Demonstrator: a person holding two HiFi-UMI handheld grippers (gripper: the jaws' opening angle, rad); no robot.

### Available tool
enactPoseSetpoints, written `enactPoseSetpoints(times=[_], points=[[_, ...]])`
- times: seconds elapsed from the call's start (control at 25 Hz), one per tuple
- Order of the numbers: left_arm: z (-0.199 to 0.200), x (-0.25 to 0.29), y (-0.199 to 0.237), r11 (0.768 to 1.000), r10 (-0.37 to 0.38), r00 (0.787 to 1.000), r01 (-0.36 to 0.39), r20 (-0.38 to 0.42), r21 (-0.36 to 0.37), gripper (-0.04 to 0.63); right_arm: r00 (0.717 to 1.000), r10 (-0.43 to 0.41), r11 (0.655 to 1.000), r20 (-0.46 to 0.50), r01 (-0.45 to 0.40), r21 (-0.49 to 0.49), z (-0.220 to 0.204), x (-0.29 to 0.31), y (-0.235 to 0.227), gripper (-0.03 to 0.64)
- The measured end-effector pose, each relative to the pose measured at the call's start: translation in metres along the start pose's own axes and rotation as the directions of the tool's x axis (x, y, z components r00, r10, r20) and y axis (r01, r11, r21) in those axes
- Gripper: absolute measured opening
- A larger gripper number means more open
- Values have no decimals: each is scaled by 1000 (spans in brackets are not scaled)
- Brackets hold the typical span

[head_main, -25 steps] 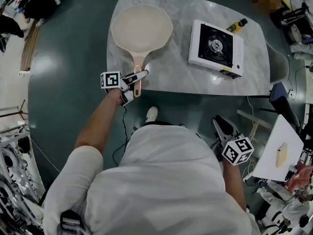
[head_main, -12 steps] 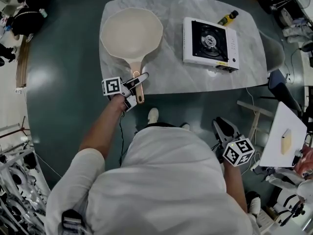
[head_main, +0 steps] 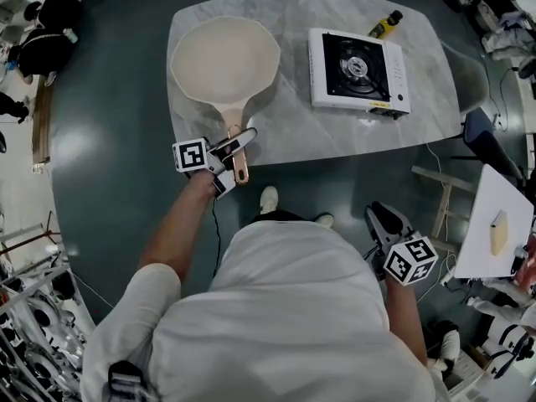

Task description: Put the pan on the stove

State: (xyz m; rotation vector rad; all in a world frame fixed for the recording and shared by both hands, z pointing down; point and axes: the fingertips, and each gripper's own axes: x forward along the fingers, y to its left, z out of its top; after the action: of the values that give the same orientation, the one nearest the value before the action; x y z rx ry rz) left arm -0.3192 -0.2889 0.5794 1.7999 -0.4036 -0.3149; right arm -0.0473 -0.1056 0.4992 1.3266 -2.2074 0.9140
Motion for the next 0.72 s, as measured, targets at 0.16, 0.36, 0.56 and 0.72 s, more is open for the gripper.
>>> enactPoseSetpoints(times=[0.16, 0.36, 0.56, 0.72], points=[[0, 4, -19, 999, 3, 1000, -2, -23, 38, 103, 1000, 3, 1000, 15, -3, -4, 4, 0, 2, 89], [0, 22, -51, 997, -25, 999, 28, -44, 67, 107, 999, 6, 1000, 33, -6, 8, 1, -1, 0, 89], [-3, 53, -80, 995, -40, 996, 47, -74, 91, 109, 999, 10, 1000, 51, -11, 26, -7, -6, -13, 89], [-13, 88, -99, 992, -54, 993, 65, -102, 109, 109, 997, 18, 999, 74, -20, 29, -6, -15, -35, 89]])
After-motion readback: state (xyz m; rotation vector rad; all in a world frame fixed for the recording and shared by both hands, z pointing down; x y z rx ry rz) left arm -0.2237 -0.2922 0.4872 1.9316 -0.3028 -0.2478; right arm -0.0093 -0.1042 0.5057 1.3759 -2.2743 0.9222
